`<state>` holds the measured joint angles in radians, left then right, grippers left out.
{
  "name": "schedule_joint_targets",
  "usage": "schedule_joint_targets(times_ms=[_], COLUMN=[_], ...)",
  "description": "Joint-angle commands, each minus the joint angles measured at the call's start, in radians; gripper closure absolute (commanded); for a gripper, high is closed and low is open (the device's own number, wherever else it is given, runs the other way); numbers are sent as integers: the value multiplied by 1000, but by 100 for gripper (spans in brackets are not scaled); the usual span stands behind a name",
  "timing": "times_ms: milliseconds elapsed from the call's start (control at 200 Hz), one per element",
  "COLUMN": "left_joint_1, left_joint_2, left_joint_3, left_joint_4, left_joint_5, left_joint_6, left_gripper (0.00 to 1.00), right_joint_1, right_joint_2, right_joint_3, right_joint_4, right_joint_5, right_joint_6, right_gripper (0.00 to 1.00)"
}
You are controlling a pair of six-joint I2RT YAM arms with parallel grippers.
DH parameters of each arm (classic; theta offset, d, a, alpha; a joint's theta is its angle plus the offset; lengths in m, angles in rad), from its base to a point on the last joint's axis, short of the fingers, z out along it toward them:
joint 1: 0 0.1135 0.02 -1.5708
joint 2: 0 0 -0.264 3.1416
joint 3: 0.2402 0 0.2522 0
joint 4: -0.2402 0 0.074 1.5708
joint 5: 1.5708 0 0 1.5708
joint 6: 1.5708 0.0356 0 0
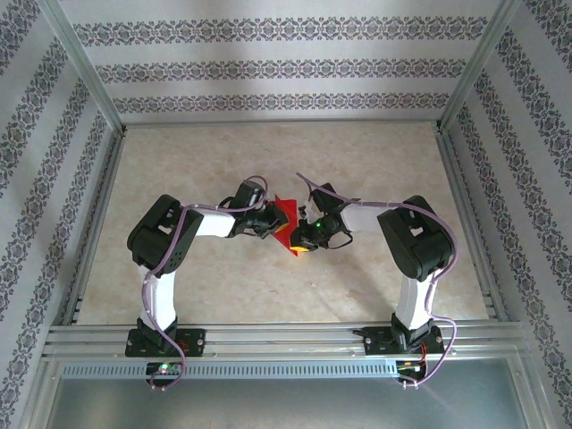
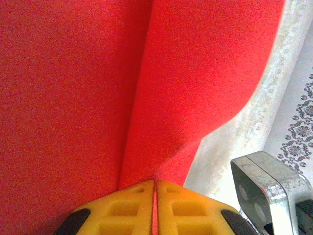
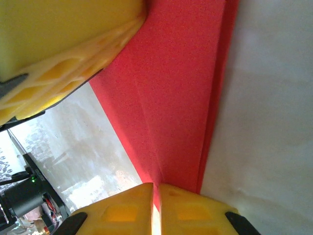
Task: Fold a paper plane with a square sheet of paper (pick it up from the middle)
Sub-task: Fourth fold the wing at the center of the table.
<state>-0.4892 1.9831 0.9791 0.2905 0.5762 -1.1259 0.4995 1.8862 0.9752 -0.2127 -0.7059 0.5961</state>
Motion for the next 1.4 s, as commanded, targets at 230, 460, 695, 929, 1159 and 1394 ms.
schedule_joint_targets(times_ms=[230, 460, 695, 929, 1159, 1394], left_joint_1=[1, -36, -80, -83, -83, -83], left_joint_2=[-57, -163, -142, -86, -61, -40], left_joint_3=[-22, -24, -25, 0, 34, 53], left_joint_4=[-132, -109, -140, -156, -227, -304], left_joint_5=[-59, -56, -76, -70, -130, -182], left_joint_6=[46, 131, 176, 173, 159, 138], left_gripper=[88, 87, 87, 88, 89, 90], right_joint_1=[-3, -3, -3, -3, -1, -1], right_joint_2=[59, 79, 88, 89, 91, 84], right_joint_3=[0, 2, 8, 11, 11, 13], right_joint_4=[-84, -108, -116, -122, -126, -127], right_joint_5=[75, 101, 105, 105, 102, 92], right_joint_6=[-57, -64, -69, -73, -82, -91], right_gripper=[87, 88, 88, 88, 88, 88])
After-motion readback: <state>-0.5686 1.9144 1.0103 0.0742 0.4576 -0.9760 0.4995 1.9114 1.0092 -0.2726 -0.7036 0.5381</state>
